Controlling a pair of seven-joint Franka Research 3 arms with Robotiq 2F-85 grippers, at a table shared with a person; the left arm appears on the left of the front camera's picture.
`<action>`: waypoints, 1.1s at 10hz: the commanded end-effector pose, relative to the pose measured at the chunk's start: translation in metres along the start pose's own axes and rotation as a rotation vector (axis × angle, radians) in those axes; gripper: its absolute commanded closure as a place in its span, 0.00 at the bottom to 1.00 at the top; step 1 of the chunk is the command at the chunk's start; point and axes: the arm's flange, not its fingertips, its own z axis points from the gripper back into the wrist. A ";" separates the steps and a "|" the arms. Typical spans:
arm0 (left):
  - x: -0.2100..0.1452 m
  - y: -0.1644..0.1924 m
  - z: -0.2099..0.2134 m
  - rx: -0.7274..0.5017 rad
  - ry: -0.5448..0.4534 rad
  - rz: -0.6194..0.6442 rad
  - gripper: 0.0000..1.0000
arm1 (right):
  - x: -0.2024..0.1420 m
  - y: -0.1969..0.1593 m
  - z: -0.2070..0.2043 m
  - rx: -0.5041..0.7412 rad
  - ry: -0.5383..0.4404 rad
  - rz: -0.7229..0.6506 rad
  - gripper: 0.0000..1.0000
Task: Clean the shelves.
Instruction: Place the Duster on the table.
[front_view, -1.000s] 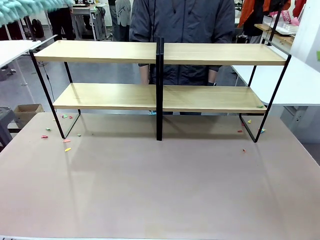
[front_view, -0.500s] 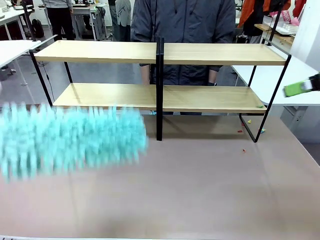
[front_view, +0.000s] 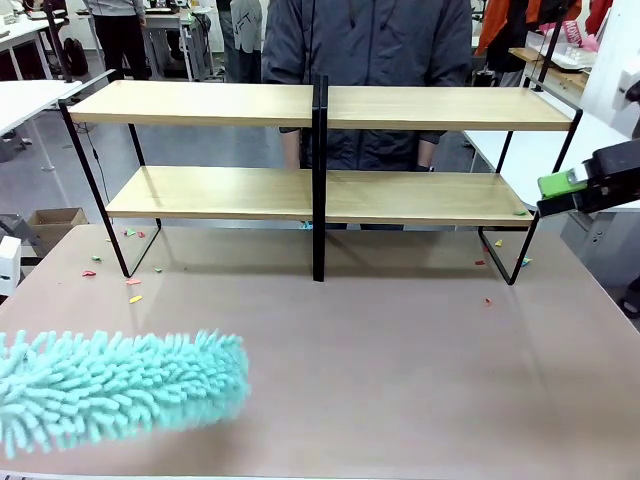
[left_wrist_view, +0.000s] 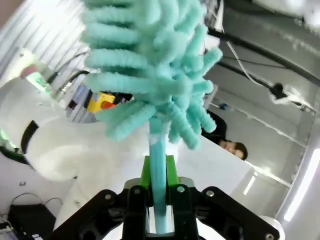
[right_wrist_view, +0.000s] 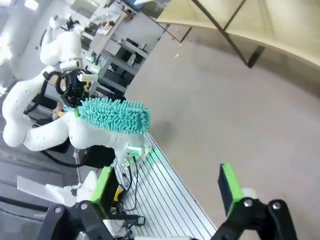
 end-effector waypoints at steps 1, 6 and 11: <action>-0.001 0.006 0.005 0.036 -0.028 0.029 0.88 | 0.000 0.007 0.005 0.014 -0.014 0.054 0.00; 0.104 0.068 0.016 0.103 0.061 -0.126 0.88 | 0.000 0.007 0.005 0.014 -0.014 0.054 0.00; 0.114 0.069 0.020 0.176 -0.039 -0.093 0.31 | 0.000 0.007 0.005 0.014 -0.014 0.054 0.00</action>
